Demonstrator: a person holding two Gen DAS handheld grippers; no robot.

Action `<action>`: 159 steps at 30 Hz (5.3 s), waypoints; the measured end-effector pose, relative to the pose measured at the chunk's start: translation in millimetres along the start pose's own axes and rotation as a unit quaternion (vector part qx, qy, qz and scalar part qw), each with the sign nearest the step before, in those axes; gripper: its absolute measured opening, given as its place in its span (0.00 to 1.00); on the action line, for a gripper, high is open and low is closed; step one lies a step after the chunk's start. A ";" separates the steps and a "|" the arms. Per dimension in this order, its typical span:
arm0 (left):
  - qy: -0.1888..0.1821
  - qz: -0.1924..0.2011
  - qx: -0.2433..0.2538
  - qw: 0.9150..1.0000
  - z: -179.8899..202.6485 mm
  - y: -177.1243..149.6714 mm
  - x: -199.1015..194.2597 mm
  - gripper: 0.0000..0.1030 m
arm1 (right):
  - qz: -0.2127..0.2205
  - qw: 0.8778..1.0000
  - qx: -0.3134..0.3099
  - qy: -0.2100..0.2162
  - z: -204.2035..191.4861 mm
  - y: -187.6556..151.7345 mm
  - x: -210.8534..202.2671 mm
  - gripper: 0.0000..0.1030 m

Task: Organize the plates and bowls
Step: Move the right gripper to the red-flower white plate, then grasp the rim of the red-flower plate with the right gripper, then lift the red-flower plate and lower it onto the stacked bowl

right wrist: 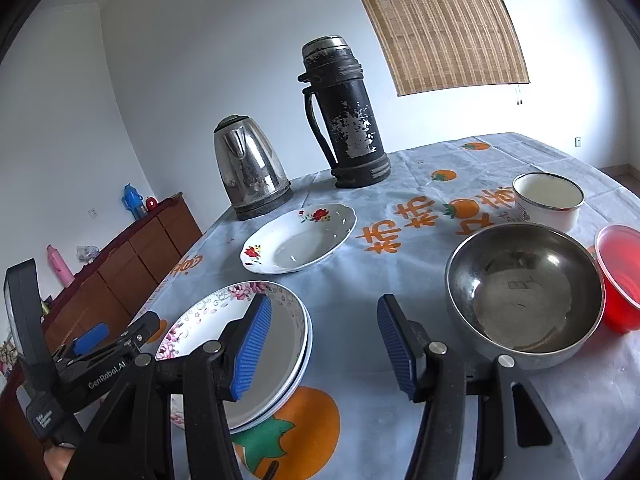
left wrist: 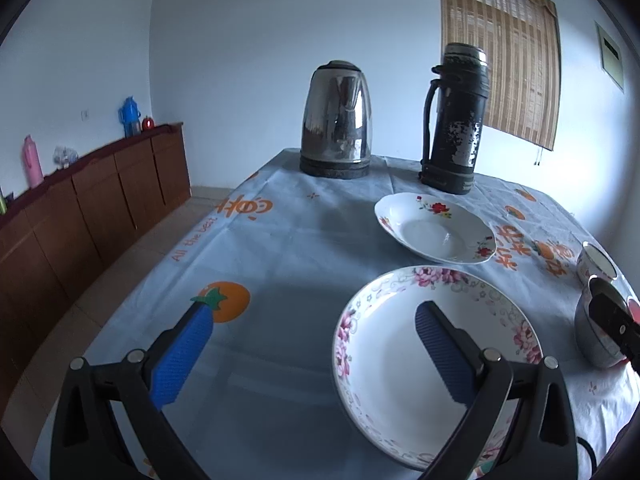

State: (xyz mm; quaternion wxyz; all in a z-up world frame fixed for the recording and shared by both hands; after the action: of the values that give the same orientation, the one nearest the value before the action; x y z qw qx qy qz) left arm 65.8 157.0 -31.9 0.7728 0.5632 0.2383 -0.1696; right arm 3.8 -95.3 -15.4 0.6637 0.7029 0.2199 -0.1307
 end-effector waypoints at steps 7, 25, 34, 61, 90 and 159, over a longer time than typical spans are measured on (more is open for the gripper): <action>0.009 -0.010 -0.006 1.000 -3.2 0.5 5.4 1.00 | -0.009 1.000 0.007 0.004 8.0 2.1 6.4 0.56; 0.022 -0.028 0.014 0.999 -2.6 23.3 12.6 1.00 | -0.016 0.999 -0.041 0.017 -4.2 25.6 37.0 0.56; 0.033 -0.044 0.061 0.997 4.5 62.5 47.4 1.00 | -0.023 1.000 -0.002 0.009 6.9 55.5 76.1 0.56; -0.019 -0.218 0.106 0.970 61.4 98.1 167.0 1.00 | -0.086 0.992 0.087 0.012 58.8 74.0 175.5 0.56; -0.067 -0.300 0.025 0.951 84.3 83.9 240.9 0.66 | -0.156 0.978 0.109 0.083 63.6 59.1 240.0 0.27; -0.030 -0.095 0.077 0.992 48.4 2.4 8.2 0.32 | -0.097 0.987 0.019 0.129 -10.0 10.9 48.4 0.15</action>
State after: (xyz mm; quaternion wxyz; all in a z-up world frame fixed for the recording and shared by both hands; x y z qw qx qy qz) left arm 82.4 111.8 -22.4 0.7144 0.5905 0.2539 -0.2765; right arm 50.0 -79.1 -28.1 0.6004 0.7018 0.3684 -0.1066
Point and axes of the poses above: each gripper's, at about its wrist camera, not at the fingertips, and x roughly the way its jaws point, z to its right, y to its top, the point moved 2 cm from there along x, roughly the way its jaws point, and after that the axes turned 14 degrees about -x, right-handed, at the moved point
